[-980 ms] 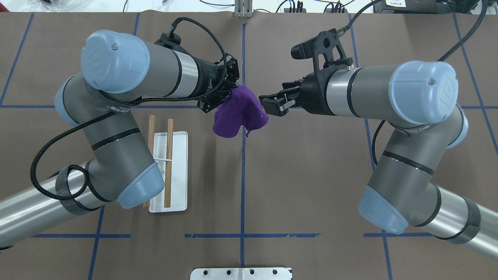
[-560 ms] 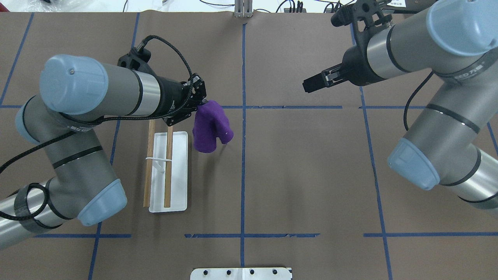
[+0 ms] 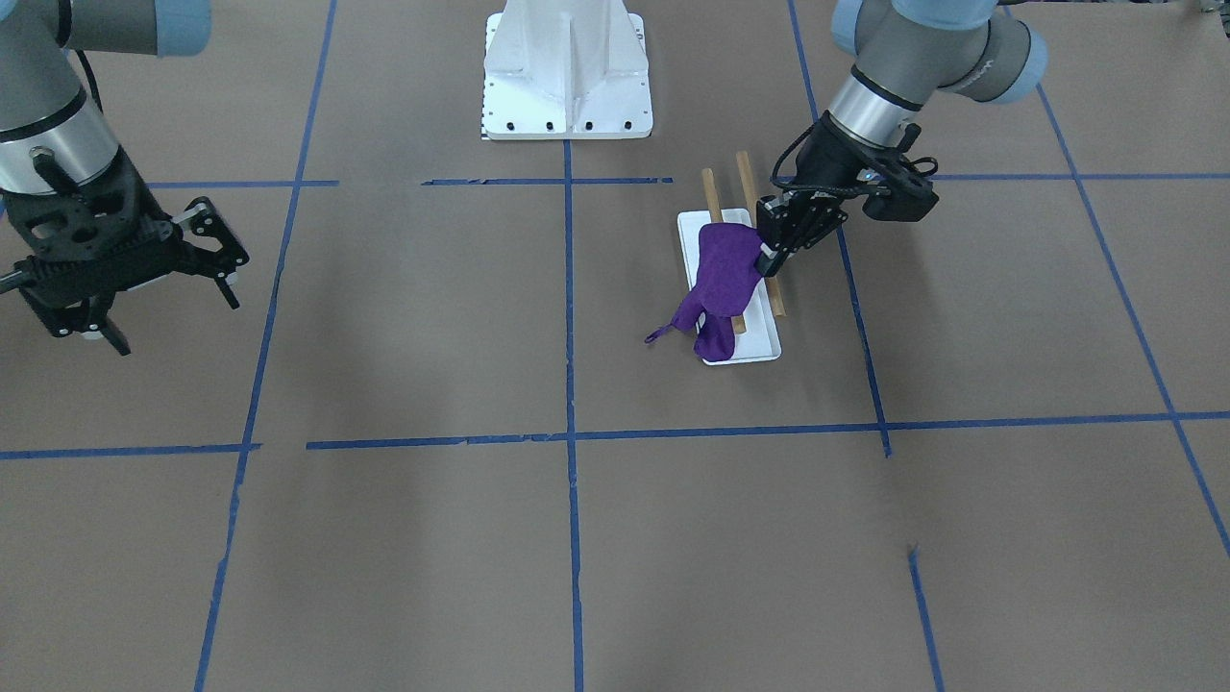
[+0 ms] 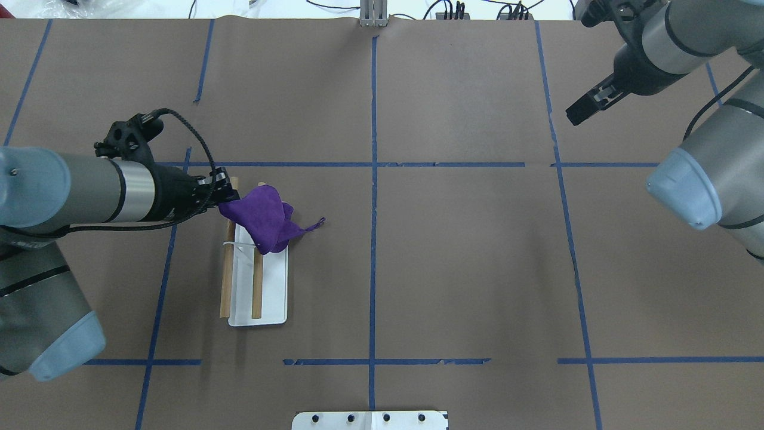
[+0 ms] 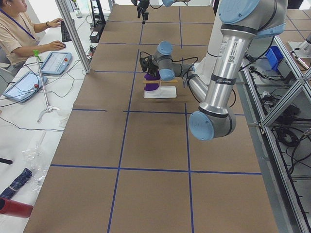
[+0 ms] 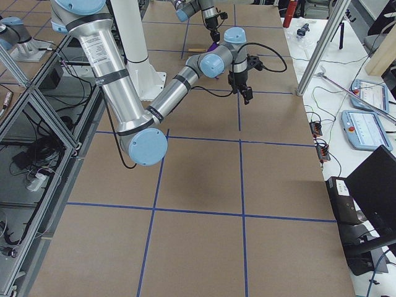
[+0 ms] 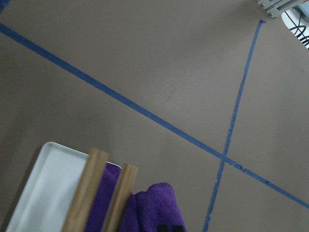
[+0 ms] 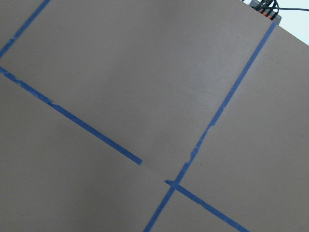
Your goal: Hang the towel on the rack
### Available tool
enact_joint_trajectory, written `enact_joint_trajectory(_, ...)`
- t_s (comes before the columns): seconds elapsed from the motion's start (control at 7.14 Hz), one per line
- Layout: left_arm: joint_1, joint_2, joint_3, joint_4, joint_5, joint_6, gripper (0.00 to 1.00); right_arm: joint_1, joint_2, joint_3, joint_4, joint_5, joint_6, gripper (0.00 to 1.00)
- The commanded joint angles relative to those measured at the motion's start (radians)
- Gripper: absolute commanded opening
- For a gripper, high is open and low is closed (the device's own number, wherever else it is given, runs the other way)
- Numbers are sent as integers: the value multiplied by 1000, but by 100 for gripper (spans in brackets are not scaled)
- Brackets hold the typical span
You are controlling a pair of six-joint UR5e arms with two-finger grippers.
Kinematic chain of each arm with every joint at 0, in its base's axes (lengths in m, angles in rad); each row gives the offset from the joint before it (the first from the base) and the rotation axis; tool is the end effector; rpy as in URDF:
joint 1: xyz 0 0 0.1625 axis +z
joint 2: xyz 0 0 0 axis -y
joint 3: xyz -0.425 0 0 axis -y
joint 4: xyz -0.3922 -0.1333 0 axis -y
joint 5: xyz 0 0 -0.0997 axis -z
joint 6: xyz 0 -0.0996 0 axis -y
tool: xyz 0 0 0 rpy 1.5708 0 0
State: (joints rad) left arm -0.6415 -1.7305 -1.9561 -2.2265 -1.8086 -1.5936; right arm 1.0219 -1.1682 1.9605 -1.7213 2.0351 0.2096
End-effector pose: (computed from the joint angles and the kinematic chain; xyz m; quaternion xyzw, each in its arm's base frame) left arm 0.3583 -0.4047 0.3208 0.0775 0.5641 -0.2038 0.7964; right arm -0.2244 -0.5369 0.2859 0.2043 -0.3165 -0.2274 0.8980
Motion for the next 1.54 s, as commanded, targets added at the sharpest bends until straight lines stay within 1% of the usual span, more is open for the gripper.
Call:
enact_joint_trajectory(0.0,-3,77,8,-71,-5,95,0,29,-19,-18,-12,-1,-76,100)
enact_joint_trajectory(0.42,-4,66,48,-76,0,119,0,29,-18,-19,-11,-1,-76,100)
enact_joint_trajectory(0.56,-4,68,57,-100,2,119,0,30,-18,-19,-11,-1,-76,100)
enact_joint_trajectory(0.7,-4,68,62,-99,5,170,99,32,-22,-22,-12,-1,-75,100)
enact_joint_trajectory(0.84,-16,68,63,-97,2,225,100,43,-42,-31,-11,20,-75,100)
enact_joint_trajectory(0.98,-47,69,63,-87,-6,298,100,91,-50,-61,-9,93,-76,100)
enact_joint_trajectory(1.12,-94,75,71,-58,-14,448,100,145,-63,-89,-8,162,-93,100)
enact_joint_trajectory(1.26,-168,77,80,-3,-68,609,100,192,-115,-109,-3,168,-169,100)
enact_joint_trajectory(1.4,-240,110,95,19,-122,755,100,246,-184,-121,2,165,-261,100)
